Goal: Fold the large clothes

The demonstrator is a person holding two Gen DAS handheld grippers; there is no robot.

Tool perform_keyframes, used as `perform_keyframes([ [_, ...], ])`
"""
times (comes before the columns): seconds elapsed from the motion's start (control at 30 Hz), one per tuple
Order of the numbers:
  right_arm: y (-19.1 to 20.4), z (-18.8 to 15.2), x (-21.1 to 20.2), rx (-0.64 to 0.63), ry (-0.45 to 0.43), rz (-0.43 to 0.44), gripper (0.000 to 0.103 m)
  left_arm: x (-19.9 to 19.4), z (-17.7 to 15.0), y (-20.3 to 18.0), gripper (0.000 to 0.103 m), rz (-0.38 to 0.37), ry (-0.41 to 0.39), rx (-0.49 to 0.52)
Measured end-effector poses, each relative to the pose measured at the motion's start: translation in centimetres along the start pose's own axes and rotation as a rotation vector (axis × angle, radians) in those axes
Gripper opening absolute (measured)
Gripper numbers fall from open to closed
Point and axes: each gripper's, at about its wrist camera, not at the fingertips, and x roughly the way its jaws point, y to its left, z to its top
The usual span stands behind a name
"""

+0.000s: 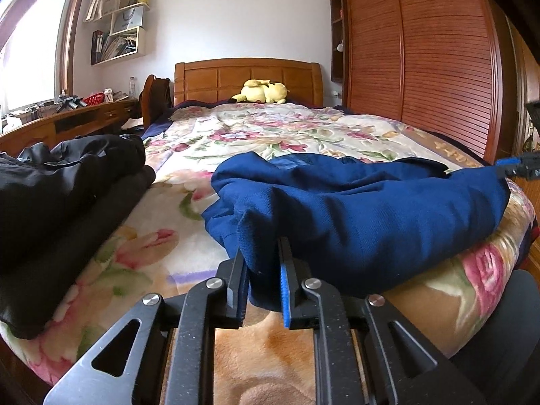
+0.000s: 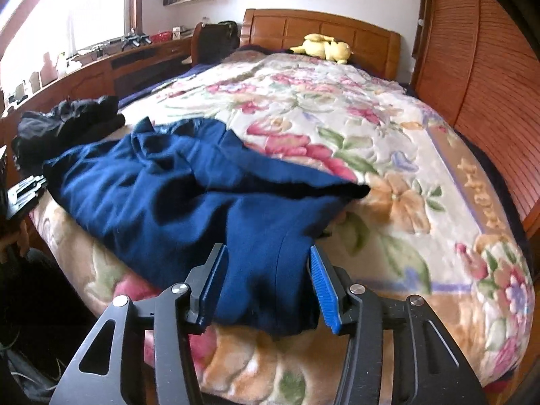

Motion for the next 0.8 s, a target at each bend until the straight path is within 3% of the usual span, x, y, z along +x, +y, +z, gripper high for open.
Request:
perform_keyframes([
  [0.23, 2.1, 3.3, 3.0, -0.047, -0.012, 0.065, 0.052, 0.0, 0.1, 0.0, 0.016, -0.004, -0.013, -0.008],
  [0.43, 4.2, 5.4, 8.3, -0.133, 0.108, 0.146, 0.052, -0.1, 0.1, 0.0, 0.016, -0.004, -0.017, -0.009],
  [0.5, 4.5, 6.0, 10.2, -0.168, 0.168, 0.125, 0.052, -0.1, 0.1, 0.0, 0.016, -0.004, -0.017, -0.009],
  [0.67, 4.2, 8.4, 12.5, -0.234, 0.171, 0.041, 0.052, 0.1, 0.3, 0.1, 0.016, -0.009, -0.022, -0.012],
  [0.8, 5.1, 9.7, 13.9, -0.266, 0.193, 0.092, 0.056, 0.2, 0.3, 0.0, 0.016, -0.013, -0.024, -0.013],
])
